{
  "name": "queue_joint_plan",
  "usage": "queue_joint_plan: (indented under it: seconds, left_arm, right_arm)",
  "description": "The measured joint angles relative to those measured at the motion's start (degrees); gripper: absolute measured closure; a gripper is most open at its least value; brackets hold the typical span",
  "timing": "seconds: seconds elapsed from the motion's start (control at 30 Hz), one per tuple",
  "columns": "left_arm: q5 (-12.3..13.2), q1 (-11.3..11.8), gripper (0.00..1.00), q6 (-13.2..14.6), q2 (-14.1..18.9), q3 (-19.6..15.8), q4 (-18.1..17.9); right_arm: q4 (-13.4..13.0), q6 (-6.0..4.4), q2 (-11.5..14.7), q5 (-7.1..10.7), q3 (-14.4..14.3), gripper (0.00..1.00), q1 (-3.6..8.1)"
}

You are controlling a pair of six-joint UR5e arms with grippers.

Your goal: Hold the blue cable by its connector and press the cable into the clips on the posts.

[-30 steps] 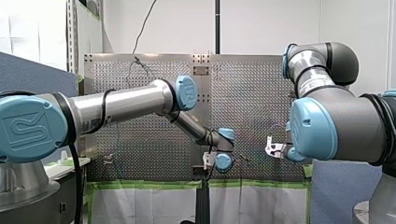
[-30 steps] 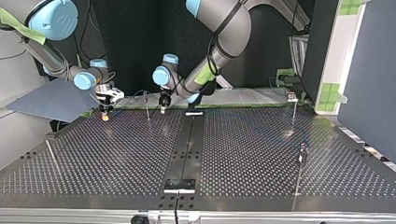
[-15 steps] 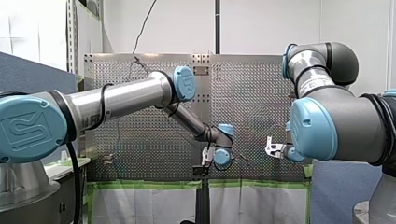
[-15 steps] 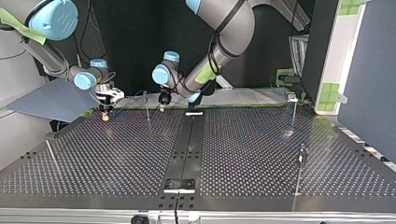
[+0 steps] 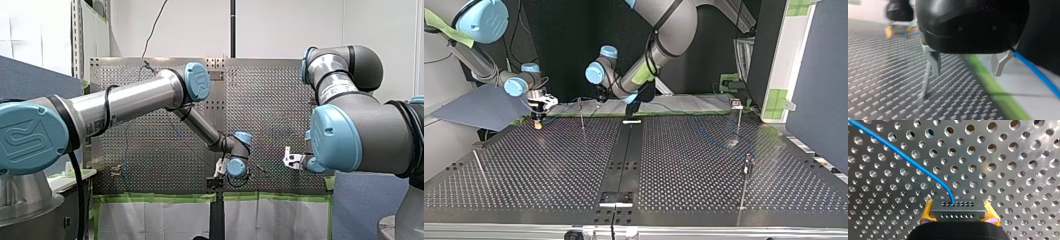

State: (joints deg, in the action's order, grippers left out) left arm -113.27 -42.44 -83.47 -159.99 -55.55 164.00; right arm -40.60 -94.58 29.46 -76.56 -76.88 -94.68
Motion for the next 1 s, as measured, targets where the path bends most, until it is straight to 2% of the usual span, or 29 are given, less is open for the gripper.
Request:
queue_joint_plan:
  seconds: [0.2,0.33,0.47,0.67,0.83,1.0]
  left_arm:
    - [0.1,-1.2,0.0,0.9,0.5,-1.9,1.0]
    - [1.2,-1.9,0.0,0.7,1.9,-3.4,0.5]
    - [3.3,-2.5,0.0,-0.7,4.0,-5.1,-1.0]
    - [6.2,-3.1,0.0,-3.5,6.6,-5.6,-1.2]
    - [6.6,-3.2,0.0,-5.5,7.0,-5.7,-1.2]
    - [5.3,-3.0,0.0,-7.9,7.0,-6.0,-1.8]
  right_arm:
    - [0.2,0.07,0.0,-0.01,0.0,1.0,-0.09]
    - [0.4,0.08,0.0,0.0,0.0,1.0,-0.11]
    - [0.5,0.12,0.0,0.0,0.0,1.0,-0.18]
    - [0.7,0.17,0.0,0.0,0.0,1.0,-0.32]
    - [0.8,0.17,-0.1,0.0,-0.1,1.0,-0.42]
    - [0.8,0.23,-0.2,0.0,-0.1,1.0,-0.43]
